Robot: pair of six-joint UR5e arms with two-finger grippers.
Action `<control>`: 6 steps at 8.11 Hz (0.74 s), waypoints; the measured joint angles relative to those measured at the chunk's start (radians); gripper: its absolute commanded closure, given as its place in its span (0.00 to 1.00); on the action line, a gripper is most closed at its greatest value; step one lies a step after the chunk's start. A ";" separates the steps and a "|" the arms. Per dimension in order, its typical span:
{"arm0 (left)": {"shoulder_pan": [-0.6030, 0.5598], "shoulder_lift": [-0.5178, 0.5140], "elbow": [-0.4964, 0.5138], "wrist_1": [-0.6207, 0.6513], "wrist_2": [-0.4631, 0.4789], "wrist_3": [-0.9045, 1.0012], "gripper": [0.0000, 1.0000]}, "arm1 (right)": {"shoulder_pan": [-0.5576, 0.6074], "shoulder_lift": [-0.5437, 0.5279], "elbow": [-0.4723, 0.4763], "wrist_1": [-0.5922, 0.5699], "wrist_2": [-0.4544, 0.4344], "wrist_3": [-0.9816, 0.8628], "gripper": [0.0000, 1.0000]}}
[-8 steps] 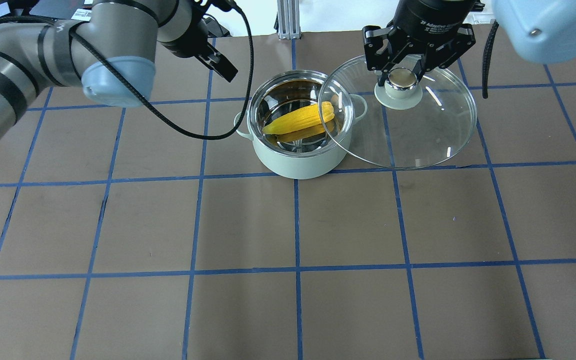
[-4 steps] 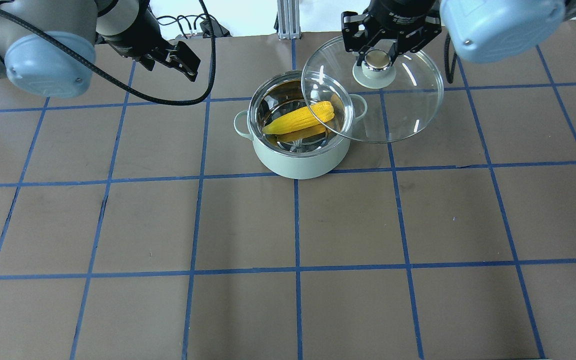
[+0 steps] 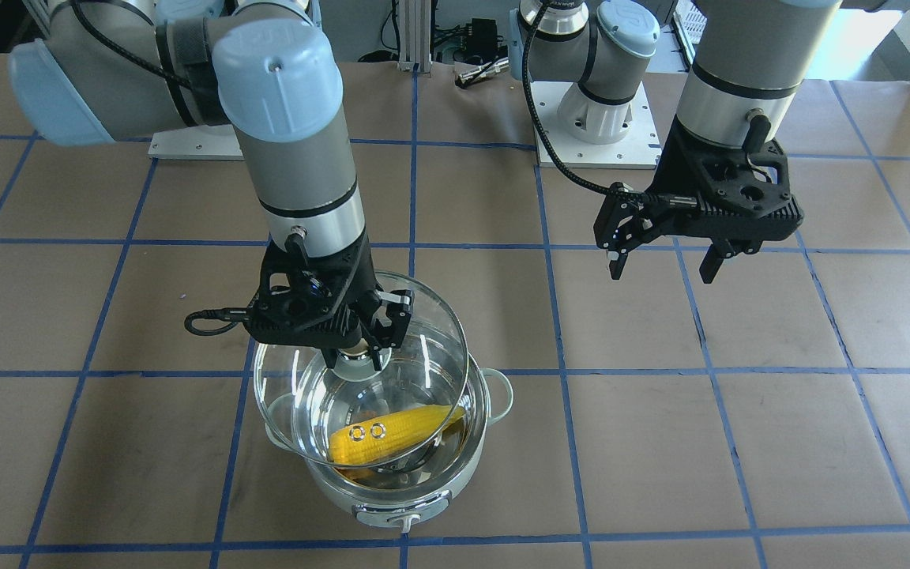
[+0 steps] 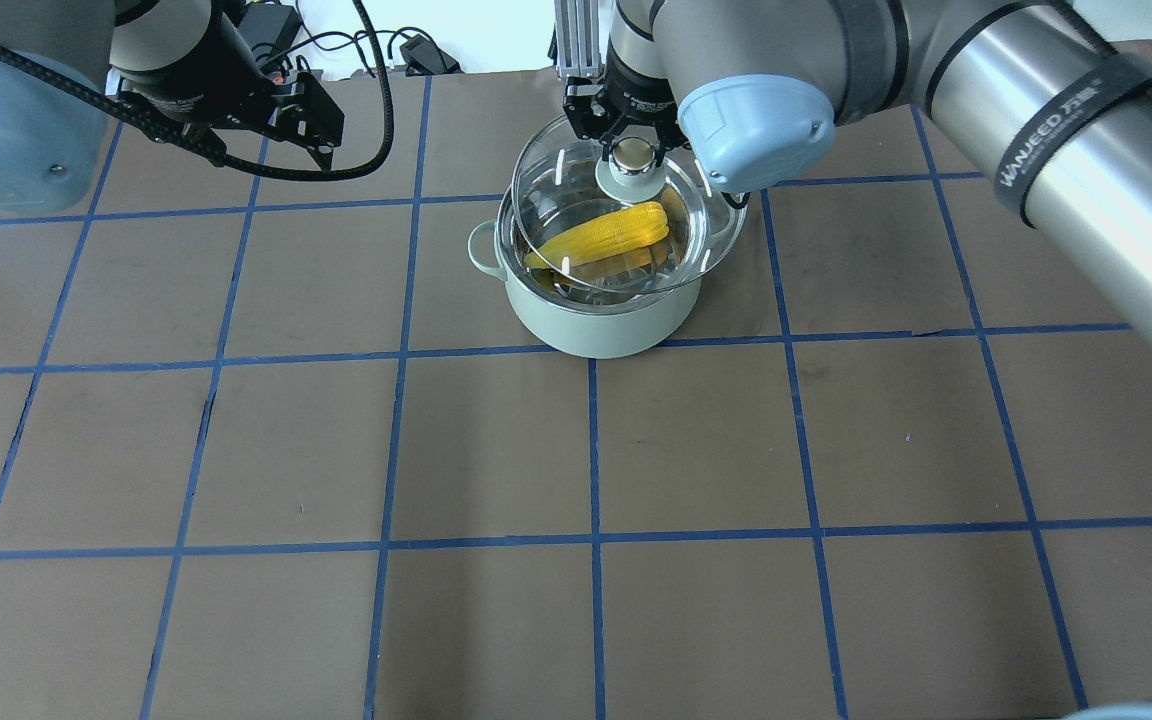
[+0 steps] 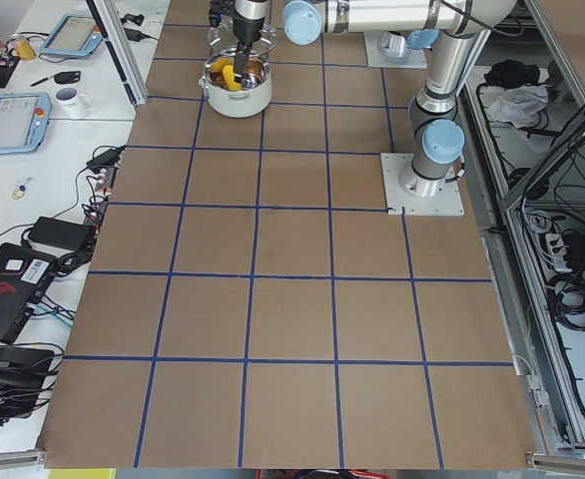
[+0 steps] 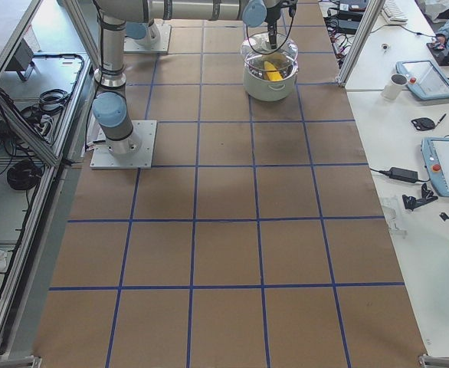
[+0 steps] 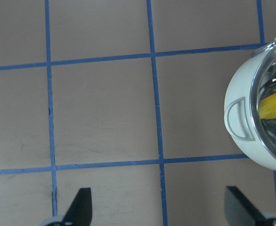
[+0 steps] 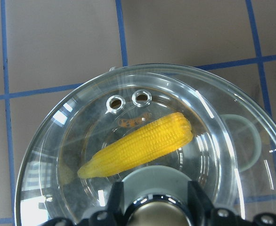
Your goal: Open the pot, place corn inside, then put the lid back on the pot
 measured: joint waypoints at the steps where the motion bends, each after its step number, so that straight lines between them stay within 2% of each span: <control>1: -0.003 0.015 -0.010 -0.024 0.007 -0.057 0.00 | 0.007 0.028 0.000 -0.020 0.001 0.023 1.00; 6: -0.008 0.008 -0.068 -0.052 0.010 -0.129 0.00 | 0.020 0.091 -0.002 -0.060 -0.003 0.075 1.00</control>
